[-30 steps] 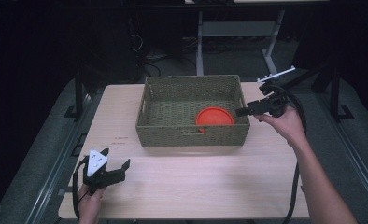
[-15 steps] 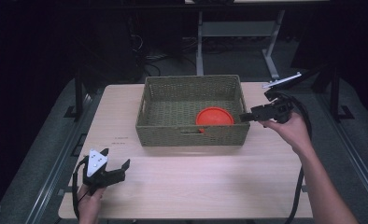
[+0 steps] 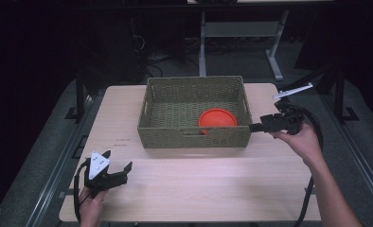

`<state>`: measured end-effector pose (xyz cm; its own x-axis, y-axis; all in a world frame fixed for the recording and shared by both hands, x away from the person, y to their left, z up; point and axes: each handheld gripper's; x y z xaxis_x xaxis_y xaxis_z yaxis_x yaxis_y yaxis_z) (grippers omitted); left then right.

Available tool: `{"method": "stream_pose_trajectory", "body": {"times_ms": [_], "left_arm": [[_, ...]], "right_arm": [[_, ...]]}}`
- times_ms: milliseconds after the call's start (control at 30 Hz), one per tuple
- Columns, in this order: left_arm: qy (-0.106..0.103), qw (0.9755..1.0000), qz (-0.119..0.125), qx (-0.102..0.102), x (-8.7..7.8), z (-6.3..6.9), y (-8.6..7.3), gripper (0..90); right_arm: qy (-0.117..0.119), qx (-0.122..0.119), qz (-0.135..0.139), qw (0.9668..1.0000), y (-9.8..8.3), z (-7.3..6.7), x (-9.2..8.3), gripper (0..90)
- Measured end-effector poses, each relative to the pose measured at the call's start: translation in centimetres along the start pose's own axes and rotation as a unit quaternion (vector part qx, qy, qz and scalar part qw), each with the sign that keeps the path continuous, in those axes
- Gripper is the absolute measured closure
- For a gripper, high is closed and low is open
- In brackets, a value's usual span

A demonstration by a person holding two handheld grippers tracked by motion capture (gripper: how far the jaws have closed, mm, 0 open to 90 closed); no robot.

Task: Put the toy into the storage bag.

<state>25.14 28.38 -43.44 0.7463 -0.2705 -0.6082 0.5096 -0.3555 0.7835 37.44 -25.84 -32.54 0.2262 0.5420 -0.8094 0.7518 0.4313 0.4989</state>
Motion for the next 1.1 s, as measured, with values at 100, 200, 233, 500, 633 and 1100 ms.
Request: {"method": "stream_pose_trajectory", "body": {"times_ms": [100,200,233,500,633,1100], "left_arm": [[0.001,1.0000,-0.001,0.000,0.0,0.0,0.0,12.8],[0.002,1.0000,-0.002,-0.001,0.0,0.0,0.0,12.8],[0.002,1.0000,-0.001,-0.001,0.0,0.0,-0.1,12.8],[0.002,1.0000,-0.002,-0.001,0.0,-0.1,-0.1,12.8],[0.003,1.0000,-0.002,0.000,0.0,-0.1,-0.1,12.8],[0.002,1.0000,-0.003,0.000,0.0,0.0,-0.1,12.8]], "right_arm": [[-0.001,0.001,0.000,1.0000,-0.7,0.1,0.0,23.5],[-0.002,0.002,0.000,1.0000,-1.6,0.3,0.0,23.5],[-0.002,0.002,0.000,1.0000,-1.6,0.3,0.0,23.5],[0.001,0.008,0.003,1.0000,-3.1,0.6,0.4,23.5],[0.001,0.008,0.001,1.0000,-4.0,0.7,0.8,23.5],[0.004,0.028,-0.001,0.9996,-6.7,1.7,1.8,23.4]]}}
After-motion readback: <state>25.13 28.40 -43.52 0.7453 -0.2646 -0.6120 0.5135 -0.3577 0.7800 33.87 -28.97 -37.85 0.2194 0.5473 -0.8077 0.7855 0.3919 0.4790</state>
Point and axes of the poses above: each handheld gripper's, and its own axes: x roughly forward along the jaws, y roughly out of its top, z roughly to its right, and after that the axes turned 11 degrees about -z, right-handed
